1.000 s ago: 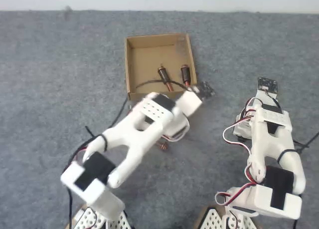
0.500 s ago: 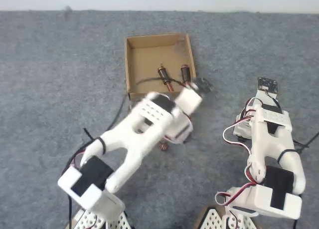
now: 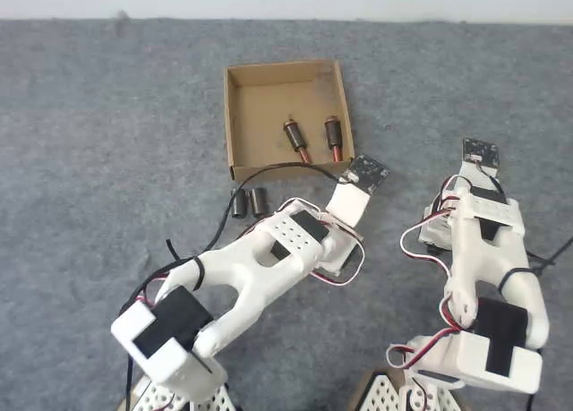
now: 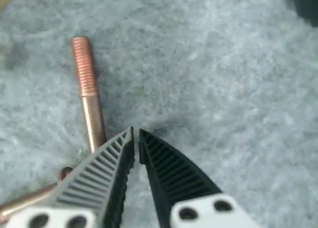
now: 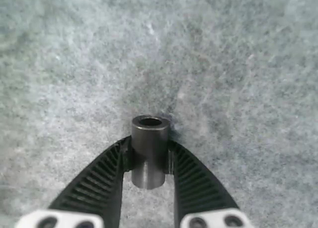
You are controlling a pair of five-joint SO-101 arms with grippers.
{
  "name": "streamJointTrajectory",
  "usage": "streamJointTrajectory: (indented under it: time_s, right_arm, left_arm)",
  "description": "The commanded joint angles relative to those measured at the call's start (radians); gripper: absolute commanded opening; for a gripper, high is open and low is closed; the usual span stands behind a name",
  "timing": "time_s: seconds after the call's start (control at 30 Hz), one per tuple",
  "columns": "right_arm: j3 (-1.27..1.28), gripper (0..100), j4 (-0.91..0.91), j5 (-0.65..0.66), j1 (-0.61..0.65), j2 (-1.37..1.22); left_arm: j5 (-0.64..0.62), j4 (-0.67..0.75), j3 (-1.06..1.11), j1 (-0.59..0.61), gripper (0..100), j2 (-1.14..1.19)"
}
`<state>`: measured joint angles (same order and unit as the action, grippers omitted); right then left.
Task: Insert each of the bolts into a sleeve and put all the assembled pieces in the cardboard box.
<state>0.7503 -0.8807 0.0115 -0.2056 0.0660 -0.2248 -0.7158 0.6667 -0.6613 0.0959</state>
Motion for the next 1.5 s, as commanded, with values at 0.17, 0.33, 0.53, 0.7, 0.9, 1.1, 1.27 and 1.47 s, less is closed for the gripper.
streamJointTrajectory:
  time_s: [0.17,0.33,0.53,0.7,0.9,1.1,1.27,1.47]
  right_arm:
    - [-0.035,0.6,0.007,-0.003,-0.013,0.064]
    - [-0.035,0.6,0.007,-0.003,-0.013,0.064]
    - [-0.035,0.6,0.005,-0.003,-0.013,0.064]
    - [-0.035,0.6,0.007,0.012,-0.013,0.064]
    - [-0.035,0.6,0.007,0.029,-0.002,0.064]
    - [-0.035,0.6,0.007,0.031,-0.004,0.064]
    - [-0.035,0.6,0.007,0.031,-0.004,0.064]
    - [-0.035,0.6,0.007,0.031,-0.004,0.064]
  left_arm:
    - [-0.018,-0.021,-0.064,0.189,1,-0.012]
    - [-0.018,-0.129,-0.209,0.213,1,0.103]
    - [-0.02,-0.137,-0.239,0.218,1,0.068]
    - [-0.02,-0.132,-0.2,0.219,1,-0.074]
    - [-0.216,-0.049,-0.139,0.219,2,-0.107]
    - [-0.336,-0.152,-0.11,0.198,16,-0.083]
    - [-0.336,-0.242,-0.133,0.196,19,-0.101]
    - [-0.334,-0.17,-0.136,0.247,19,-0.015]
